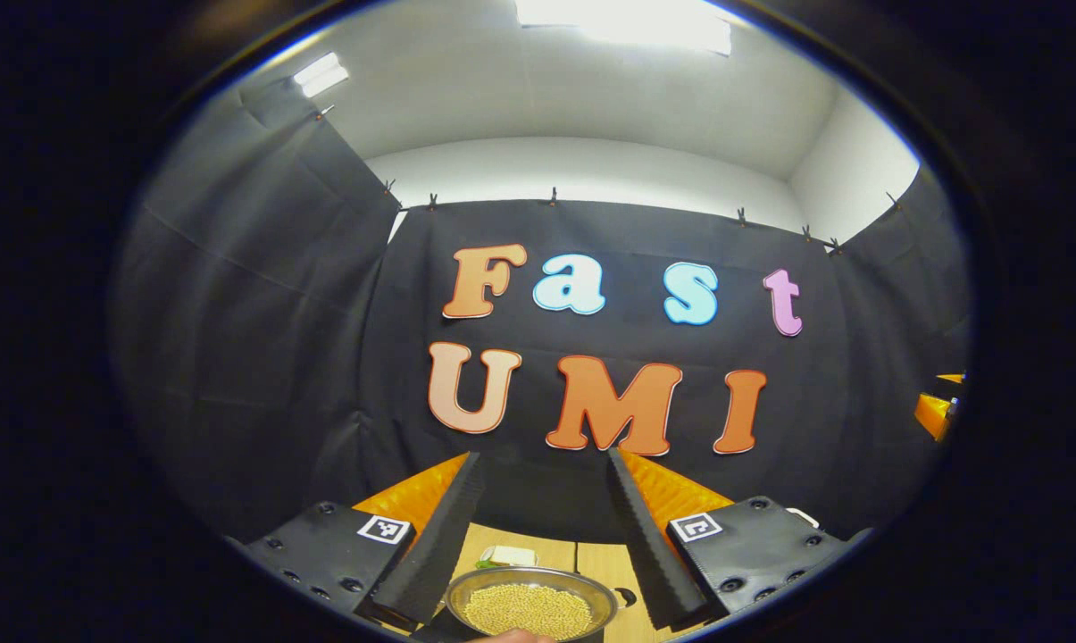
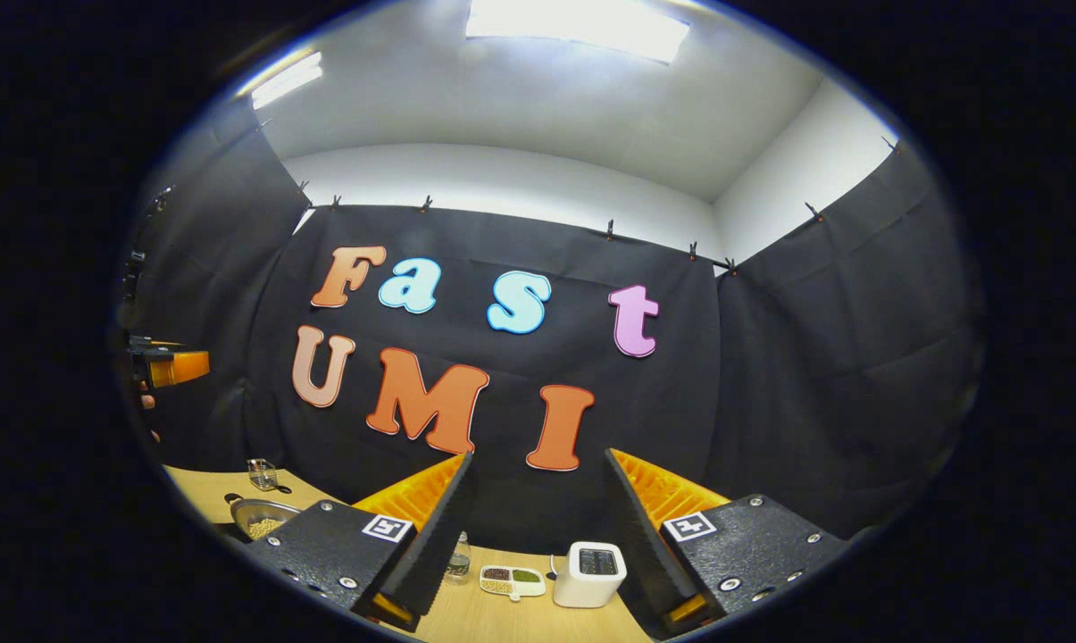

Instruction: First push the handle of the pot to place it horizontally, then grasp the pot with both hands and set it on the induction cooktop.

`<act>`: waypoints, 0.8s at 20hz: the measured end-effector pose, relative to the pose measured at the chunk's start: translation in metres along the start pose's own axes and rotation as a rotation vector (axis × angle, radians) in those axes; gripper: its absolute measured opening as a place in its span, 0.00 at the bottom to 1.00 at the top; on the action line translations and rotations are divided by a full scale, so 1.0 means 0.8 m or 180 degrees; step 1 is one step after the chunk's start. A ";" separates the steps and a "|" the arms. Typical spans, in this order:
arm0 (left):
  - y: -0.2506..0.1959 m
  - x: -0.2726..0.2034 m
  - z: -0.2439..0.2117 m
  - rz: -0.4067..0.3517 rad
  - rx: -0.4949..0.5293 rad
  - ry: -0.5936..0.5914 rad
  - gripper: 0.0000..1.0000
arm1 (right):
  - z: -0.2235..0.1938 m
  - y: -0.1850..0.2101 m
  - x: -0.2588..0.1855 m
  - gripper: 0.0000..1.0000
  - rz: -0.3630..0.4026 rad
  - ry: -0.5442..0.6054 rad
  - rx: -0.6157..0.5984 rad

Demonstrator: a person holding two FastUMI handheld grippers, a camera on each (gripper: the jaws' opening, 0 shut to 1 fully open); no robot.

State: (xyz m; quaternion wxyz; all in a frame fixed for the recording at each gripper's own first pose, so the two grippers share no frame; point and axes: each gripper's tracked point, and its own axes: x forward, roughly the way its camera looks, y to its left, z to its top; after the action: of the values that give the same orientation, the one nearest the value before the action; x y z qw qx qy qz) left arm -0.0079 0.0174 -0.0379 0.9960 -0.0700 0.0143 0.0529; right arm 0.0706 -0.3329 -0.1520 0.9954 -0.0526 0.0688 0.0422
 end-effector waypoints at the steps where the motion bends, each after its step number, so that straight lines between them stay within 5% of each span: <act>1: -0.009 0.000 0.004 -0.0050 0.0014 -0.0009 0.89 | 0.002 -0.005 -0.001 0.87 -0.0018 -0.0010 0.0008; 16: -0.051 -0.004 -0.014 -0.0196 0.0295 -0.0029 0.92 | -0.013 -0.006 -0.011 0.88 0.0098 0.0087 0.0112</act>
State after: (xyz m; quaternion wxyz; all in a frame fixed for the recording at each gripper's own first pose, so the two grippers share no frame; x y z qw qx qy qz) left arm -0.0070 -0.0247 -0.0435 0.9994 -0.0239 0.0101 0.0217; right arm 0.0611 -0.3393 -0.1603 0.9943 -0.0347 0.0839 0.0556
